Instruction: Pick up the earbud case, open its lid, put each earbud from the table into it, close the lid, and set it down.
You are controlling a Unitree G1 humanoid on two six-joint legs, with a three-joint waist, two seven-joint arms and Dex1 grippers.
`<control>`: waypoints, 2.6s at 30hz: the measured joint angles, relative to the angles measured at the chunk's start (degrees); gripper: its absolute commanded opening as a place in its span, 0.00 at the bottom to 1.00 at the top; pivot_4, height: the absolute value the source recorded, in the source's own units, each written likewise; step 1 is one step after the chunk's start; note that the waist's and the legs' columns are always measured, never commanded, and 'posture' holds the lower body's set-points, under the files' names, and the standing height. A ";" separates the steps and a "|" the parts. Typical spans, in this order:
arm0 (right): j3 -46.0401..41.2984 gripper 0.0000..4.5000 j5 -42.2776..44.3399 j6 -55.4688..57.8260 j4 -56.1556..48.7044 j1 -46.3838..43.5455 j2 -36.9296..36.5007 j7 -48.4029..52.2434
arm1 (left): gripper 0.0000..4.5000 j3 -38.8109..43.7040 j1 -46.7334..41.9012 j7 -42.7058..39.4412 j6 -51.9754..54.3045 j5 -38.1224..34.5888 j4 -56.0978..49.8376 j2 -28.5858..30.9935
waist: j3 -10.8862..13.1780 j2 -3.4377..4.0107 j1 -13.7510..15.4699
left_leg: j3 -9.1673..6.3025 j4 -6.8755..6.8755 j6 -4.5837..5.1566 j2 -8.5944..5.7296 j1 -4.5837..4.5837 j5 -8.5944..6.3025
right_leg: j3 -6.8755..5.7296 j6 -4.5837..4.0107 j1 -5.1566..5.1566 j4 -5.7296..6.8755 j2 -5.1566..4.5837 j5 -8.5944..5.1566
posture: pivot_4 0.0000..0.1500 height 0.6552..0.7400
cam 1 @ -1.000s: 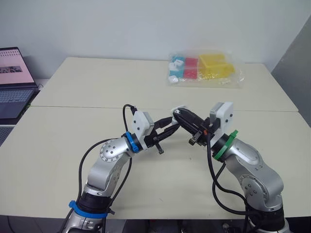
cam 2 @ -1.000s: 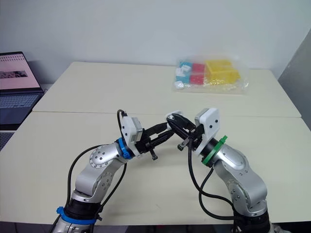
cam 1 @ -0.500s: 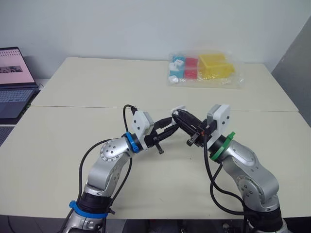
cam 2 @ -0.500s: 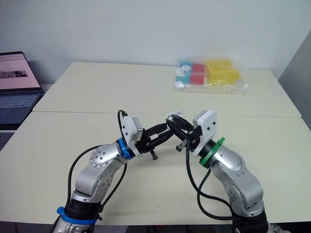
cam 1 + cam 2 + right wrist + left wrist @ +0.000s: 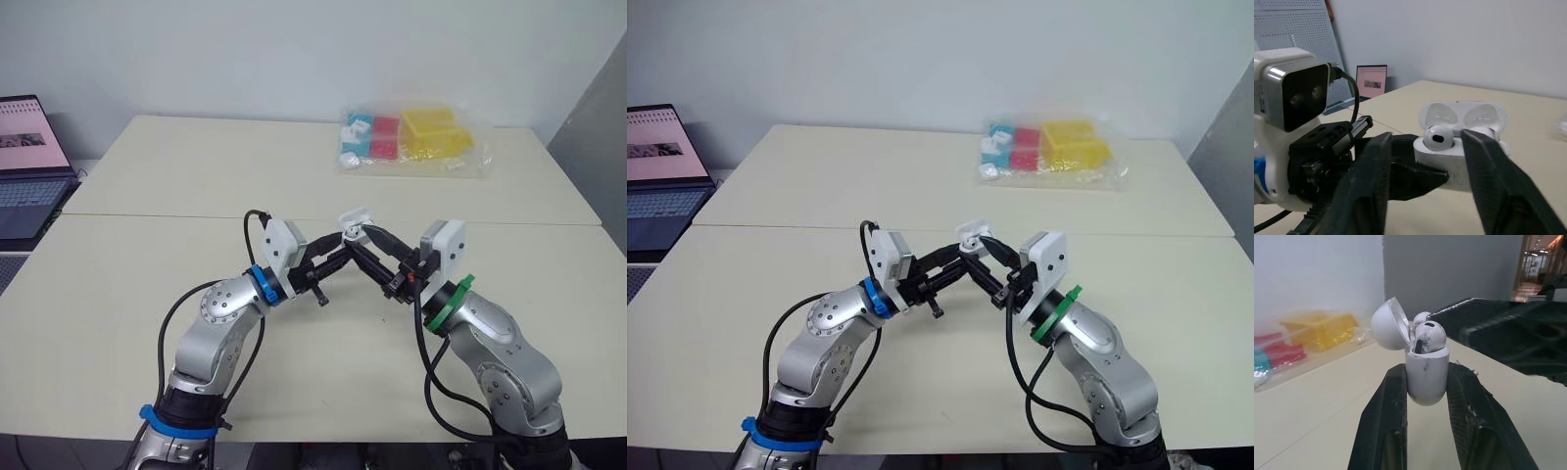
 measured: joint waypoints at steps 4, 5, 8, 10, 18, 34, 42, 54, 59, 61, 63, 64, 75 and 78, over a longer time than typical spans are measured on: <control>0.48 0.94 0.30 0.08 -1.25 -0.04 -0.88 0.59 | 0.17 0.01 -0.13 0.35 0.03 0.00 0.00 0.01 | 0.00 0.00 0.00 | 0.00 0.00 0.00 0.00 -0.01 0.00 | 0.01 0.00 0.00 -0.01 -0.01 0.00 | 1.00 1.00; 0.16 0.94 0.56 0.24 -1.84 -0.12 -1.46 0.55 | 0.17 -0.02 -0.13 0.24 0.03 -0.01 -0.01 0.03 | 0.00 0.00 0.00 | 0.00 0.00 0.00 -0.01 -0.01 0.00 | 0.01 0.00 0.00 -0.01 -0.01 0.00 | 1.00 1.00; -1.54 0.94 0.73 1.29 -3.17 -0.20 -3.32 0.17 | 0.17 -0.08 -0.12 -0.29 0.00 -0.19 -0.12 0.14 | 0.00 0.00 0.01 | 0.01 0.00 0.00 -0.01 0.00 0.00 | 0.01 0.00 0.00 -0.01 -0.01 0.00 | 1.00 1.00; -2.38 0.94 1.77 2.55 -4.55 -0.20 -4.60 0.13 | 0.17 -0.10 -0.12 -0.38 -0.01 -0.21 -0.14 0.14 | 0.00 0.00 0.00 | -0.01 -0.01 0.00 0.00 0.00 0.00 | -0.01 0.00 0.00 0.00 -0.01 0.00 | 1.00 1.00; -12.07 0.94 12.69 13.33 -9.78 -7.64 -16.14 1.09 | 0.17 -0.48 -0.09 -2.35 -0.89 -0.21 -0.11 1.06 | 0.01 0.01 0.00 | 0.03 0.02 0.00 -0.02 0.03 0.00 | 0.01 -0.02 0.04 0.02 -0.01 0.01 | 1.00 1.00; 3.92 0.01 3.49 15.18 33.06 -41.14 -33.91 31.64 | 0.17 -3.04 -0.38 -7.95 -4.16 -0.14 0.48 1.60 | 0.04 0.05 -0.05 | 0.10 -0.09 0.03 0.04 -0.28 0.00 | 0.08 -0.53 -0.38 -0.03 0.10 0.15 | 1.00 1.00; 8.74 0.00 3.47 16.22 35.22 -45.39 -32.29 47.25 | 0.17 -3.55 -0.23 -8.05 -4.62 -0.11 0.48 1.64 | 0.04 0.06 0.02 | 0.07 -0.10 0.03 0.06 -0.34 0.00 | 0.04 -0.54 -0.46 0.03 0.06 0.16 | 1.00 1.00; 6.55 0.00 6.27 20.93 30.24 -45.04 -32.15 50.46 | 0.17 -4.23 0.60 -8.00 -4.66 0.03 0.47 1.67 | 0.04 0.06 0.03 | 0.08 -0.08 0.03 0.05 -0.32 0.00 | 0.03 -0.55 -0.45 0.08 0.04 0.16 | 1.00 1.00; 6.40 0.00 5.96 20.05 28.45 -43.16 -33.41 50.84 | 0.17 -4.63 0.71 -7.97 -4.61 0.14 0.67 1.67 | 0.04 0.06 0.05 | 0.09 -0.07 0.03 0.04 -0.31 0.00 | 0.04 -0.55 -0.45 0.08 0.04 0.16 | 1.00 1.00; 6.29 0.00 5.34 19.49 28.05 -42.13 -33.50 50.83 | 0.17 -4.70 0.82 -7.97 -4.52 0.25 1.28 1.66 | 0.04 0.06 0.03 | 0.09 -0.07 0.03 0.04 -0.31 0.00 | 0.04 -0.54 -0.45 0.09 0.04 0.16 | 1.00 1.00; 6.30 0.00 4.98 18.84 27.94 -41.58 -33.57 50.83 | 0.17 -4.71 0.99 -7.91 -4.48 0.29 1.40 1.64 | 0.04 0.06 0.02 | 0.08 -0.07 0.03 0.04 -0.30 0.00 | 0.04 -0.55 -0.46 0.11 0.05 0.16 | 1.00 1.00; 6.30 0.00 4.90 18.59 27.92 -41.46 -33.58 50.83 | 0.17 -4.71 1.02 -7.89 -4.48 0.29 1.41 1.64 | 0.04 0.06 0.02 | 0.08 -0.07 0.03 0.04 -0.30 0.00 | 0.03 -0.55 -0.45 0.11 0.05 0.16 | 1.00 1.00; 3.48 0.00 5.41 19.60 24.43 -37.94 -33.85 47.74 | 0.17 -4.63 0.62 -5.72 -0.23 0.25 1.34 1.48 | 0.04 0.06 0.08 | 0.05 -0.06 0.03 0.04 -0.31 0.00 | 0.01 -0.54 -0.44 0.10 0.05 0.16 | 1.00 1.00; 0.62 0.00 4.19 17.18 21.38 -33.36 -35.33 44.88 | 0.17 -4.40 -0.59 -3.27 6.24 -1.60 1.90 0.50 | 0.04 0.05 0.27 | 0.02 -0.04 0.03 0.02 -0.32 0.00 | -0.01 -0.53 -0.40 0.08 0.04 0.16 | 1.00 1.00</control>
